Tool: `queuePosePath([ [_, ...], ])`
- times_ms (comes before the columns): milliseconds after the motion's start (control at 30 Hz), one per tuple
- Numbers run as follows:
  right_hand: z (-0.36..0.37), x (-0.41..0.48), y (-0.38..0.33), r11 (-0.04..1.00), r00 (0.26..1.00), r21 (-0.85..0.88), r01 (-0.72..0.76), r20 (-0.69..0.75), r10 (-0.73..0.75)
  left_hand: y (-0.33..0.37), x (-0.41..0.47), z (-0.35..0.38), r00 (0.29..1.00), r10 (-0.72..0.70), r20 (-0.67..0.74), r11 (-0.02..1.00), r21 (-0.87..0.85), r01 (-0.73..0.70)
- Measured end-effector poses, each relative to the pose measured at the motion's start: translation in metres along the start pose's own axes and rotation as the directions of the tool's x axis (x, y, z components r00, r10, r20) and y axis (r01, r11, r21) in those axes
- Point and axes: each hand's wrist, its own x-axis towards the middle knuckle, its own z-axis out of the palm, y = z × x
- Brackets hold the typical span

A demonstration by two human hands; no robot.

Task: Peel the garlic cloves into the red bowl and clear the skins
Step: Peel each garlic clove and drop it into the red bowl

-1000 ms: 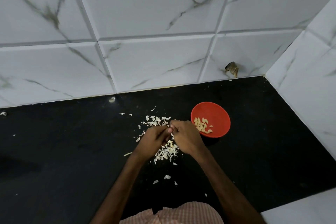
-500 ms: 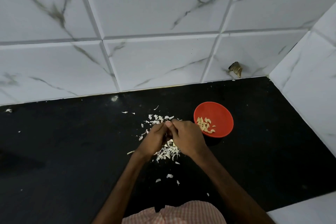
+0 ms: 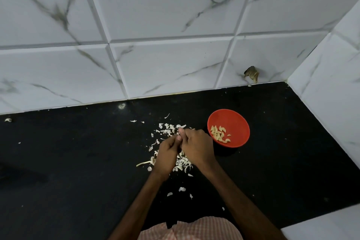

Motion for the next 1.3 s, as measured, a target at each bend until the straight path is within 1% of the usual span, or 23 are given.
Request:
queuePosePath([
  [67, -0.001, -0.001, 0.000, 0.988, 0.989, -0.096, 0.124, -0.074, -0.131, 0.005, -0.006, 0.005, 0.989, -0.148, 0.003, 0.969, -0.200, 0.146],
  [133, -0.003, 0.004, 0.004, 0.973, 0.969, -0.080, 0.216, -0.101, -0.224, 0.010, -0.006, 0.006, 0.963, -0.269, 0.002, 0.895, -0.369, 0.251],
  [200, -0.007, 0.005, 0.006, 0.964, 0.959, -0.045, 0.262, -0.095, -0.265, 0.014, -0.004, 0.005, 0.949, -0.316, -0.001, 0.843, -0.460, 0.280],
  [267, -0.008, 0.005, 0.008, 0.959, 0.953, -0.072, 0.274, -0.113, -0.281, 0.017, -0.001, 0.004, 0.951, -0.310, -0.002, 0.841, -0.466, 0.273],
  [300, -0.007, 0.003, 0.008, 0.962, 0.953, -0.082, 0.260, -0.138, -0.269, 0.017, -0.002, 0.004, 0.959, -0.285, -0.012, 0.864, -0.437, 0.251],
  [367, -0.006, 0.002, 0.002, 0.979, 0.963, -0.051, 0.197, -0.175, -0.203, 0.017, -0.003, 0.003, 0.984, -0.163, -0.075, 0.942, -0.310, 0.132],
  [433, -0.004, 0.004, -0.006, 0.994, 0.987, 0.009, 0.105, -0.126, -0.103, 0.013, -0.003, -0.001, 0.991, 0.004, -0.132, 0.994, -0.108, -0.018],
  [500, -0.002, 0.006, -0.012, 0.999, 0.997, -0.001, 0.035, -0.063, -0.035, 0.011, -0.004, -0.005, 0.982, 0.117, -0.151, 0.993, 0.047, -0.111],
  [567, -0.002, 0.005, -0.015, 1.000, 0.994, -0.003, 0.018, -0.108, -0.019, 0.014, -0.005, -0.004, 0.974, 0.139, -0.177, 0.989, 0.076, -0.127],
  [600, -0.002, 0.003, -0.016, 0.999, 0.986, 0.021, 0.043, -0.159, -0.039, 0.015, -0.006, -0.003, 0.974, 0.118, -0.193, 0.993, 0.048, -0.110],
  [633, -0.001, 0.002, -0.017, 0.994, 0.974, 0.069, 0.091, -0.212, -0.074, 0.016, -0.007, -0.001, 0.977, 0.074, -0.201, 0.997, -0.020, -0.080],
  [700, -0.001, -0.001, -0.018, 0.968, 0.945, 0.147, 0.203, -0.287, -0.155, 0.022, -0.008, 0.002, 0.981, -0.059, -0.186, 0.976, -0.216, 0.018],
  [733, 0.001, -0.003, -0.017, 0.950, 0.926, 0.165, 0.263, -0.320, -0.201, 0.024, -0.007, 0.001, 0.977, -0.136, -0.165, 0.944, -0.321, 0.077],
  [800, 0.002, -0.004, -0.012, 0.898, 0.880, 0.228, 0.376, -0.391, -0.269, 0.030, -0.004, -0.005, 0.969, -0.239, -0.064, 0.852, -0.493, 0.178],
  [833, 0.001, -0.004, -0.009, 0.870, 0.872, 0.277, 0.408, -0.401, -0.282, 0.032, -0.003, -0.008, 0.966, -0.259, -0.019, 0.818, -0.536, 0.209],
  [867, 0.000, -0.004, -0.006, 0.851, 0.873, 0.312, 0.422, -0.395, -0.288, 0.035, -0.003, -0.010, 0.967, -0.257, 0.001, 0.812, -0.543, 0.216],
  [900, -0.001, -0.003, -0.004, 0.847, 0.879, 0.329, 0.417, -0.382, -0.285, 0.037, -0.003, -0.011, 0.971, -0.239, -0.003, 0.831, -0.518, 0.203],
  [1000, -0.005, 0.001, -0.001, 0.859, 0.914, 0.367, 0.358, -0.323, -0.243, 0.039, -0.002, -0.016, 0.992, -0.123, -0.031, 0.939, -0.328, 0.106],
  [1067, -0.008, 0.001, -0.003, 0.847, 0.934, 0.416, 0.331, -0.274, -0.230, 0.040, -0.001, -0.020, 0.994, -0.110, -0.008, 0.955, -0.279, 0.103],
  [1100, -0.008, 0.002, -0.003, 0.848, 0.932, 0.404, 0.343, -0.261, -0.253, 0.040, 0.000, -0.021, 0.992, -0.129, 0.010, 0.952, -0.278, 0.127],
  [1167, -0.008, 0.002, -0.002, 0.880, 0.921, 0.305, 0.364, -0.258, -0.292, 0.037, 0.000, -0.022, 0.989, -0.146, 0.028, 0.955, -0.258, 0.149],
  [1233, -0.007, 0.002, -0.004, 0.919, 0.934, 0.237, 0.315, -0.249, -0.256, 0.036, -0.001, -0.018, 0.995, -0.088, 0.041, 0.973, -0.209, 0.095],
  [1300, -0.003, 0.002, -0.008, 0.946, 0.961, 0.231, 0.228, -0.207, -0.181, 0.035, 0.000, -0.019, 0.999, -0.013, 0.045, 0.989, -0.149, 0.019],
])
